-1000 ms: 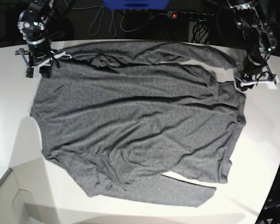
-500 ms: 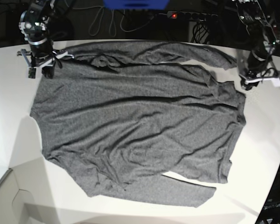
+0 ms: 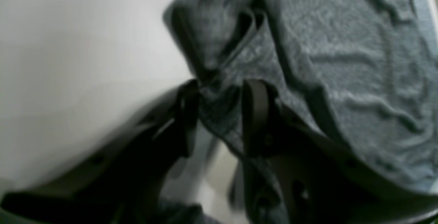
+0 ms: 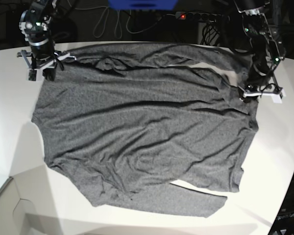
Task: Layout the t-shirt on the table in an organized manner, then fold the t-shirt properly
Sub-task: 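Pull the held shirt edge with the left gripper to straighten the sleeve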
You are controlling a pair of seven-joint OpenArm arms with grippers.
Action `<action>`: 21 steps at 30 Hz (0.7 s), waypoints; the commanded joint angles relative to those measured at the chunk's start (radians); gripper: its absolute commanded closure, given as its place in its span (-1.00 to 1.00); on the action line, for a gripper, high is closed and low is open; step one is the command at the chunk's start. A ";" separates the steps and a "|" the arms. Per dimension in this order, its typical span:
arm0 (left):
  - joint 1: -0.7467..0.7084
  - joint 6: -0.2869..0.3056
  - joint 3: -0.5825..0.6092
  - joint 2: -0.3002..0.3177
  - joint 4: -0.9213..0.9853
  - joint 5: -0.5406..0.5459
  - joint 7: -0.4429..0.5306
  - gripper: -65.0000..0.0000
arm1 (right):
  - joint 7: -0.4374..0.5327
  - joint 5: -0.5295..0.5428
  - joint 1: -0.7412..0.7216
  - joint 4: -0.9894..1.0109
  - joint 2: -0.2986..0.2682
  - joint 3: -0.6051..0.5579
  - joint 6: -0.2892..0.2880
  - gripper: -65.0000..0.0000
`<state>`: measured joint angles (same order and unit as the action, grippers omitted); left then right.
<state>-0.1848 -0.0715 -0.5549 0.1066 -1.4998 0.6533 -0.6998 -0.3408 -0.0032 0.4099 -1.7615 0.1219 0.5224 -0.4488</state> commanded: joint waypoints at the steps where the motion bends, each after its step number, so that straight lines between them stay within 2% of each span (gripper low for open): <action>1: -0.009 -0.003 -0.004 0.005 -0.015 -0.008 -0.007 0.37 | 0.024 0.009 -0.001 -0.018 -0.003 0.003 -0.002 0.96; 3: -0.011 -0.001 -0.007 0.008 -0.012 -0.008 -0.007 0.52 | 0.024 0.009 -0.001 -0.018 -0.005 0.003 -0.002 0.96; 7: -0.014 -0.001 -0.012 0.011 -0.015 -0.008 -0.008 1.00 | 0.024 0.009 -0.004 -0.018 -0.005 0.002 -0.002 0.96; 13: -0.015 -0.001 -0.044 0.006 -0.038 -0.007 -0.010 1.00 | 0.024 0.009 -0.006 -0.018 -0.006 0.000 -0.002 0.96; 21: -0.084 -0.001 -0.072 0.003 -0.226 -0.005 -0.008 1.00 | 0.024 0.009 -0.007 -0.018 -0.008 -0.002 -0.002 0.96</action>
<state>-0.2684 -0.0788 -0.6220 0.0998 -1.7081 0.6403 -0.7223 -0.3408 -0.0032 0.4049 -1.7615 0.1188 0.5194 -0.4488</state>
